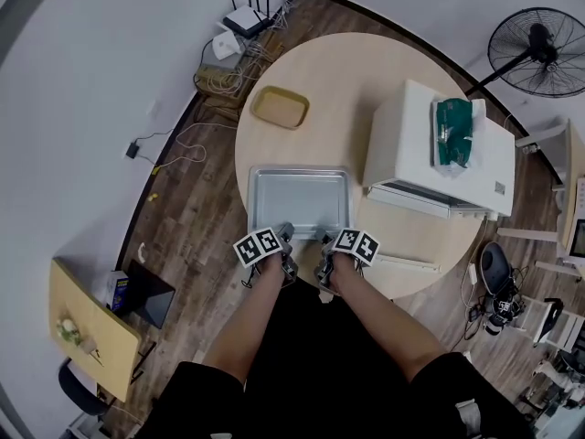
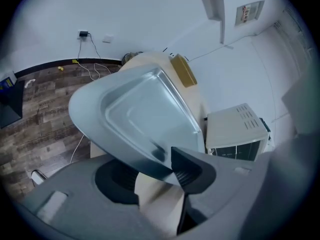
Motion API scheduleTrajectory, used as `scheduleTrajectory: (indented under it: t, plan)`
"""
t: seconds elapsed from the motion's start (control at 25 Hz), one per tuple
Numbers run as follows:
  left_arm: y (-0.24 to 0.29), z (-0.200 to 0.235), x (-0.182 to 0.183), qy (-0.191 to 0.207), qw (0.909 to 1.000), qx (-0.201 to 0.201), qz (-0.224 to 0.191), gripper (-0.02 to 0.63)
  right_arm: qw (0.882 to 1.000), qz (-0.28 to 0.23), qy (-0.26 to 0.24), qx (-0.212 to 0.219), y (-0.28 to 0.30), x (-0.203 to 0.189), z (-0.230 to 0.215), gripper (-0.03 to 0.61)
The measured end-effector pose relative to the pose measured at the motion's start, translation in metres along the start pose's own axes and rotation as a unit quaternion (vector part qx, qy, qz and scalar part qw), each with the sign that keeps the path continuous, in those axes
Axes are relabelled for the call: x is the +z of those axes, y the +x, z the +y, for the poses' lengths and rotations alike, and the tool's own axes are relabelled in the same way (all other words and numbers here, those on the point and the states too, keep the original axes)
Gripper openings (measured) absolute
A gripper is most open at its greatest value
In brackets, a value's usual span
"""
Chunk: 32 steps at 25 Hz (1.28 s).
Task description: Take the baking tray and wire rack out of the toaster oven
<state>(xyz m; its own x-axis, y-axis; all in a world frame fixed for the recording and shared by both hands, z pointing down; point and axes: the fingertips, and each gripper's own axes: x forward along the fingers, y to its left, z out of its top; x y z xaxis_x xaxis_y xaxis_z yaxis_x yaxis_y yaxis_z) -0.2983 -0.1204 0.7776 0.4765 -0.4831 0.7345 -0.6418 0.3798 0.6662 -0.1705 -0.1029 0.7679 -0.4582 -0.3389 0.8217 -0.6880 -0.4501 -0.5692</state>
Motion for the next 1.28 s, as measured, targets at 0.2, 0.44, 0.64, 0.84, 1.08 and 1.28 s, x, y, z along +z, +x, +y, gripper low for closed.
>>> scheduleTrajectory:
  t: [0.2, 0.44, 0.64, 0.84, 1.08, 1.28]
  plan:
    - [-0.004, 0.003, -0.003, 0.020, 0.9995, 0.014, 0.021, 0.206, 1.000, 0.027, 0.004, -0.013, -0.004, -0.011, -0.001, 0.200]
    - [-0.011, 0.008, -0.015, 0.082, 0.9938, 0.058, 0.047, 0.276, 1.000, 0.020, 0.000, -0.015, -0.014, -0.014, -0.007, 0.227]
    - [-0.024, 0.013, -0.026, 0.078, 0.9949, 0.050, 0.040, 0.282, 0.999, 0.019, -0.039, -0.001, -0.025, -0.015, 0.001, 0.229]
    - [-0.041, -0.003, -0.025, 0.056, 0.9984, -0.003, -0.002, 0.282, 0.996, -0.027, -0.054, 0.068, -0.054, -0.001, 0.021, 0.229]
    - [-0.080, -0.075, -0.010, 0.022, 0.9804, -0.160, -0.113, 0.282, 0.970, -0.154, -0.084, 0.166, -0.135, 0.037, 0.037, 0.228]
    - [-0.081, -0.141, -0.028, -0.020, 0.9563, -0.264, -0.123, 0.282, 0.941, -0.257, -0.024, 0.218, -0.213, 0.083, -0.009, 0.228]
